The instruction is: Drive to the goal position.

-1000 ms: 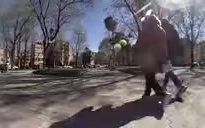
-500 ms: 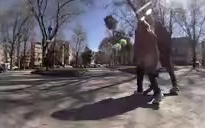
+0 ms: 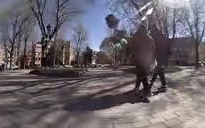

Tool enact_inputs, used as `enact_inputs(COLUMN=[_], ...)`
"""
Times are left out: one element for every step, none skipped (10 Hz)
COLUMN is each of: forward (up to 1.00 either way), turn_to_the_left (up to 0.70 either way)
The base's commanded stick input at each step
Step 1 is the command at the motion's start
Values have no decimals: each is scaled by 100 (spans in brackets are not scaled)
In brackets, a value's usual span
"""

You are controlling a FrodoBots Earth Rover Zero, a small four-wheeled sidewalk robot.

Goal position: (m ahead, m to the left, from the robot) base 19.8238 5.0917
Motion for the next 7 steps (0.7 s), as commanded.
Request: enact_inputs(forward=[100,100,100,94,85,85,85], turn_to_the_left=[0,0,0,0,0,0,0])
